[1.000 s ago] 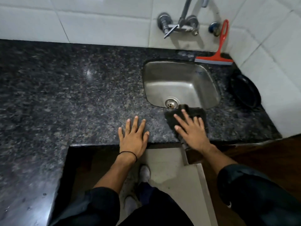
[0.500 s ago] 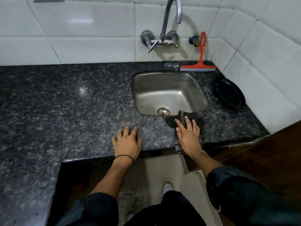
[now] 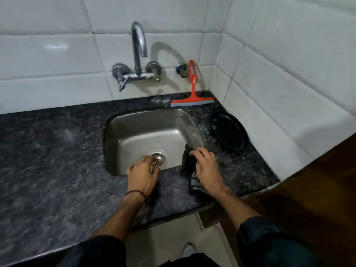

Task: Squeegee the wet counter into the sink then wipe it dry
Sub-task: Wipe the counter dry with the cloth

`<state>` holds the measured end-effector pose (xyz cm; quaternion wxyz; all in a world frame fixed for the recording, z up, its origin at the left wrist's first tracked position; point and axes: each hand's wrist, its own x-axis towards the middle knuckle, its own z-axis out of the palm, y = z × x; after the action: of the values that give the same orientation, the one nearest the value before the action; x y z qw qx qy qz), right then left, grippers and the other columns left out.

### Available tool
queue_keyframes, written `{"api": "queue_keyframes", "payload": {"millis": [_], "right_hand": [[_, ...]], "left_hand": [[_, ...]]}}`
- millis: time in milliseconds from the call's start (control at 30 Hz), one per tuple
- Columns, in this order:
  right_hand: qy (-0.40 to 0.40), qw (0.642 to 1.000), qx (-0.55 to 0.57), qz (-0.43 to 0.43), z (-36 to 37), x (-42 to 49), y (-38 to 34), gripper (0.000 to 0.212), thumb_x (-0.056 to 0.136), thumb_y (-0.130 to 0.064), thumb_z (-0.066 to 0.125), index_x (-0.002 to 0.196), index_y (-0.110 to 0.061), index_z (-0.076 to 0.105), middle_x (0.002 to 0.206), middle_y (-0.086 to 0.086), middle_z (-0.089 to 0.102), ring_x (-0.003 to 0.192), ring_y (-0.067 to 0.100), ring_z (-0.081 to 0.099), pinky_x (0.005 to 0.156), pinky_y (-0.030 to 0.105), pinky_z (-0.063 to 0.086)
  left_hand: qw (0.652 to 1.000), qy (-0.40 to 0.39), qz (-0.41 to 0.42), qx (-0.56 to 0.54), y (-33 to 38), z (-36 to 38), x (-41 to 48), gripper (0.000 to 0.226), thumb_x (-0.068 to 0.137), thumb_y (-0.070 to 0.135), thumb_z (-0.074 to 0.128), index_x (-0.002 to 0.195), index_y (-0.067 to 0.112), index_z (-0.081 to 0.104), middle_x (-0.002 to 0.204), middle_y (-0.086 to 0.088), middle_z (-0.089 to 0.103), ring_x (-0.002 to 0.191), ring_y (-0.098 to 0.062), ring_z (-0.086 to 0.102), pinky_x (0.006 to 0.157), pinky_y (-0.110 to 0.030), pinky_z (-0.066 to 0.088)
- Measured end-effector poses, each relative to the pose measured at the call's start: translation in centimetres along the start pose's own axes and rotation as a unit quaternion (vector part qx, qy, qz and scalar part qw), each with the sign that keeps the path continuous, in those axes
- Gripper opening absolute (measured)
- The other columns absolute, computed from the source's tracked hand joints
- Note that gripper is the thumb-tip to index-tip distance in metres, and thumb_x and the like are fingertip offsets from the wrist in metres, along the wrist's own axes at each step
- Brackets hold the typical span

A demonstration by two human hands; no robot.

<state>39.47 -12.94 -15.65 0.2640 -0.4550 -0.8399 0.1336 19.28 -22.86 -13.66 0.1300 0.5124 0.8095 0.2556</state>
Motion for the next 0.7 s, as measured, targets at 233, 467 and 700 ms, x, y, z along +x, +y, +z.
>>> {"api": "queue_keyframes", "payload": {"millis": [233, 467, 700], "right_hand": [[0.094, 0.992, -0.080, 0.036, -7.6, 10.3, 8.4, 0.050, 0.083, 0.013, 0.050, 0.126, -0.009, 0.062, 0.136, 0.017, 0.052, 0.116, 0.039, 0.047, 0.103, 0.051, 0.042], [-0.222, 0.957, -0.143, 0.121, -5.8, 14.6, 14.5, 0.061, 0.101, -0.052, 0.033, 0.156, -0.032, 0.018, 0.164, 0.006, 0.016, 0.147, 0.034, 0.018, 0.115, 0.053, 0.017], [-0.210, 0.959, -0.133, 0.136, -5.1, 13.9, 14.1, 0.061, 0.100, -0.058, 0.027, 0.154, -0.031, 0.025, 0.163, -0.001, 0.020, 0.150, 0.027, 0.012, 0.117, 0.054, 0.008]], "left_hand": [[0.999, -0.013, 0.031, 0.021, 5.4, 1.3, 5.5, 0.032, 0.092, 0.024, 0.056, 0.123, 0.018, 0.064, 0.138, 0.000, 0.056, 0.119, -0.026, 0.059, 0.100, -0.041, 0.036], [0.998, 0.025, 0.020, 0.048, 6.3, 0.2, 8.8, 0.032, 0.094, 0.024, 0.057, 0.125, 0.018, 0.064, 0.144, -0.004, 0.052, 0.129, -0.026, 0.052, 0.106, -0.047, 0.036], [0.992, 0.073, -0.001, 0.099, 6.6, -2.8, 11.0, 0.040, 0.092, 0.023, 0.059, 0.132, 0.016, 0.059, 0.143, -0.006, 0.052, 0.127, -0.030, 0.052, 0.105, -0.049, 0.033]]}}
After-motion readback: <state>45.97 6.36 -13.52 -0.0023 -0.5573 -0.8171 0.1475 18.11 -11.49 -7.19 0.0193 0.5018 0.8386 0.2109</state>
